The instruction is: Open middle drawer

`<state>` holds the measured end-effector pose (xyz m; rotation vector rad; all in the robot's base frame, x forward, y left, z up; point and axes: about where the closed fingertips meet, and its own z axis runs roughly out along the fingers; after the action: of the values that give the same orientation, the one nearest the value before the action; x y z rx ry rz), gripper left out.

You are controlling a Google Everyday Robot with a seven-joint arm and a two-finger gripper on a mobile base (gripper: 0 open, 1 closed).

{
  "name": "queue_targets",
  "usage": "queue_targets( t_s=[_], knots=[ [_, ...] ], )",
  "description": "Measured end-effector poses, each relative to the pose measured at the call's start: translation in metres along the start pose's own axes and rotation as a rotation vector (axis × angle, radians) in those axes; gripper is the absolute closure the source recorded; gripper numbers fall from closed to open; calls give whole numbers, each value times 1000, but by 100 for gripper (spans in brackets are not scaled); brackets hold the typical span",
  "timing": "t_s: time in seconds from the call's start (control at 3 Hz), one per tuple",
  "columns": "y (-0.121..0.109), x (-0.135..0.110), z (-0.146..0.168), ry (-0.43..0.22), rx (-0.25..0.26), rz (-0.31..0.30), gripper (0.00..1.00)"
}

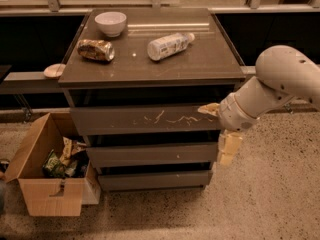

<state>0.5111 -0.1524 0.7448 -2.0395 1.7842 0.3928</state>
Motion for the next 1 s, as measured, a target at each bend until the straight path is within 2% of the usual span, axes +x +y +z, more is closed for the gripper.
queue_targets(
  t_s=[0.33,1.0],
  knots=[
    [-21,6,27,-33,-3,24,0],
    [-19,10,34,-23,-17,31,0]
  ],
)
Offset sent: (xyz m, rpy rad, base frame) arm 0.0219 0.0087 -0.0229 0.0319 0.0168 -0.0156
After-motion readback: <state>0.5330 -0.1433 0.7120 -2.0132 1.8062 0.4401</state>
